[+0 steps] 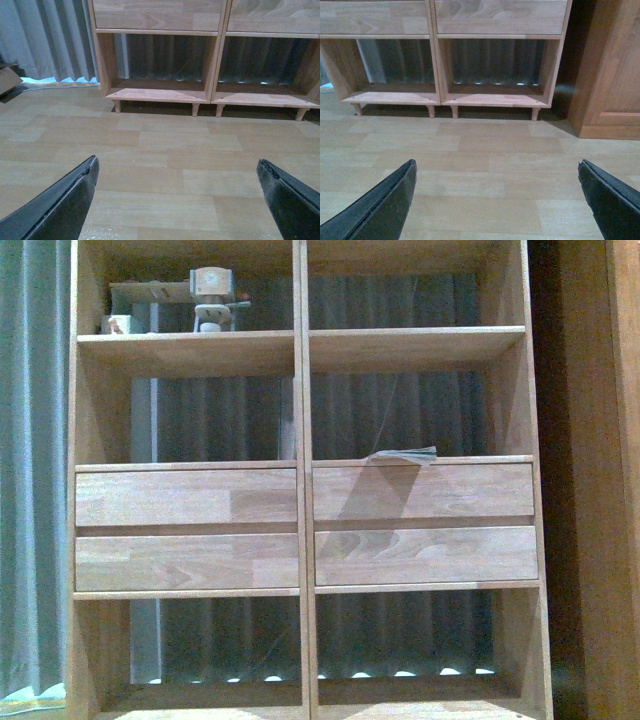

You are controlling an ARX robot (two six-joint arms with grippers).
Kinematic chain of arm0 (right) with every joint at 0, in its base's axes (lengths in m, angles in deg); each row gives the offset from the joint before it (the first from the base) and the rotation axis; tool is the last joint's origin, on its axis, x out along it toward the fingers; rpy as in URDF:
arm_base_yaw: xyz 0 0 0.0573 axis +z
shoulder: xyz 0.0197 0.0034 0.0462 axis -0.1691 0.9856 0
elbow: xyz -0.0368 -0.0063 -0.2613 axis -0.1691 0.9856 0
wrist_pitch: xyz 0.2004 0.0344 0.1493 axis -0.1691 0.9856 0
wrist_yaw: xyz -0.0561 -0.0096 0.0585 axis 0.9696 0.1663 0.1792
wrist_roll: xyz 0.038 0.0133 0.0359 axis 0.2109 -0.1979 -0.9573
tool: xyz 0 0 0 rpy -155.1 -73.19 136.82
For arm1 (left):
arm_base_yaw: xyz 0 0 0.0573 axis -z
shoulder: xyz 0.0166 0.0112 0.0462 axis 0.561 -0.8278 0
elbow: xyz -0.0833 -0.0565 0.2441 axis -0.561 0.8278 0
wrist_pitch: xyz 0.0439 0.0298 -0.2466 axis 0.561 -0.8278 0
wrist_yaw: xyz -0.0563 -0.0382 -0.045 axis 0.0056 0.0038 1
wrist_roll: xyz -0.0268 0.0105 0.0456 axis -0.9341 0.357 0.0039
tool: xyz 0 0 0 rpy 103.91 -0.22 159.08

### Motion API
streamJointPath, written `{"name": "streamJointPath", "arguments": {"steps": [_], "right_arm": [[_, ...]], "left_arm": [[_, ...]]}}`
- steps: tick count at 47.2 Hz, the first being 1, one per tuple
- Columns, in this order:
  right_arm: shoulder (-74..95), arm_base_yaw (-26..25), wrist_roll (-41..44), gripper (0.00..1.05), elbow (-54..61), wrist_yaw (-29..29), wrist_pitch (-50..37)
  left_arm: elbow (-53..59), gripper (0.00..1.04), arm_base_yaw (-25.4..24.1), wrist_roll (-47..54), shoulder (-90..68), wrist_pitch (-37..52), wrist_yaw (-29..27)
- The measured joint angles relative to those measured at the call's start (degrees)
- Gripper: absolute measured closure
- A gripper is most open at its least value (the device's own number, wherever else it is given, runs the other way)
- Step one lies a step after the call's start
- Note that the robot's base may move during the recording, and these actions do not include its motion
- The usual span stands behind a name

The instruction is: Organize books on shelf

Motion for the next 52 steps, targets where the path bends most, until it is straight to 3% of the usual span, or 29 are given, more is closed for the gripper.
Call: {"name": "streamJointPath", "arguments": {"steps": [52], "right_arm": [[0.0, 0.0, 0.0, 0.07, 0.0, 0.0, 0.0]], "left_arm": [[0.0, 0.07, 0.0, 0.0, 0.0, 0.0, 0.0]]}}
